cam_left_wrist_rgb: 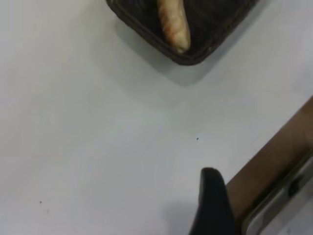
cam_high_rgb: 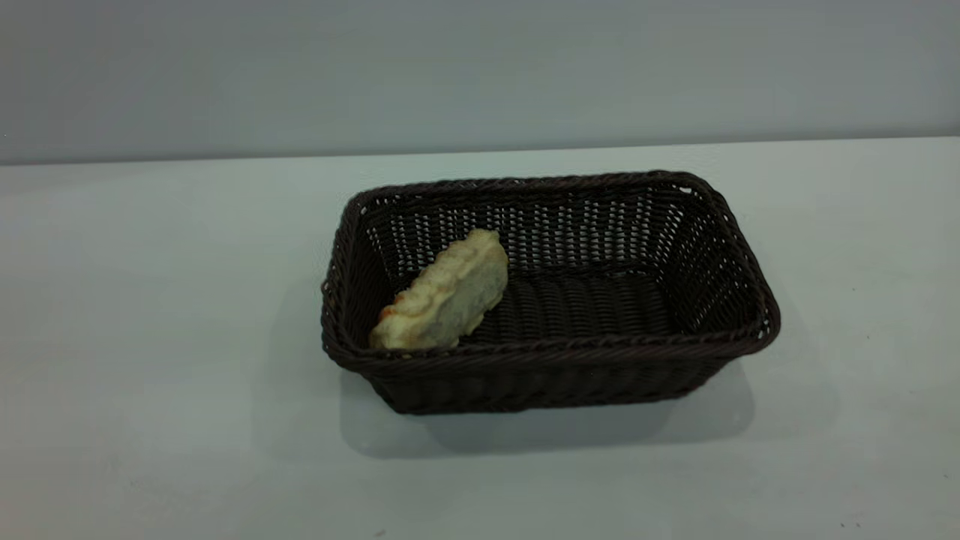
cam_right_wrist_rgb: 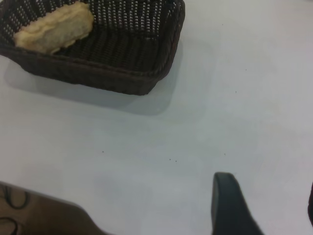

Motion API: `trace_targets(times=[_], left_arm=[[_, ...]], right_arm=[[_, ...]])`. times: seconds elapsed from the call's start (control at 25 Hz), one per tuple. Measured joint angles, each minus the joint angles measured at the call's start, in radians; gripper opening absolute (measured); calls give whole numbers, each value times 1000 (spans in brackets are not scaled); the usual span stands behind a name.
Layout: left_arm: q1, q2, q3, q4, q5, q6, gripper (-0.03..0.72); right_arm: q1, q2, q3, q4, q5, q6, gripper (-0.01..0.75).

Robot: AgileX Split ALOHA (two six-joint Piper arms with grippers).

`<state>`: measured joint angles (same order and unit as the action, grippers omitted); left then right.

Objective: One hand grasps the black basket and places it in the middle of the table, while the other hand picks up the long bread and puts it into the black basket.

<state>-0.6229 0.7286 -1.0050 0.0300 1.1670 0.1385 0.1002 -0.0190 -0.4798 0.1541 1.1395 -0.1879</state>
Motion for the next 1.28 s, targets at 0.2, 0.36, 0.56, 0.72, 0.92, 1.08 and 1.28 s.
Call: trace_targets(times=[0.2,0.36,0.56,0.72,0.92,1.08,1.28], left_arm=[[0,-205,199,1,-1,-72,543],[0,-321,384,0,-5,-145,543],[0,-417,506,-6,-36,-161,543],[0,-450,509,-6,-42,-161,542],[0,-475,509,-6,-37,-161,542],[0,-476,509,-4,-36,-161,542],[8,-493,509,-4,-35,-161,542]], right_arm=[[0,0,0,0,0,2,399],[0,-1,0,0,0,2,391],[0,-1,0,0,0,2,388],[0,-1,0,0,0,2,388],[0,-1,0,0,0,2,388],[-15,-1,0,0,0,2,388],[3,-1,0,1,0,2,388]])
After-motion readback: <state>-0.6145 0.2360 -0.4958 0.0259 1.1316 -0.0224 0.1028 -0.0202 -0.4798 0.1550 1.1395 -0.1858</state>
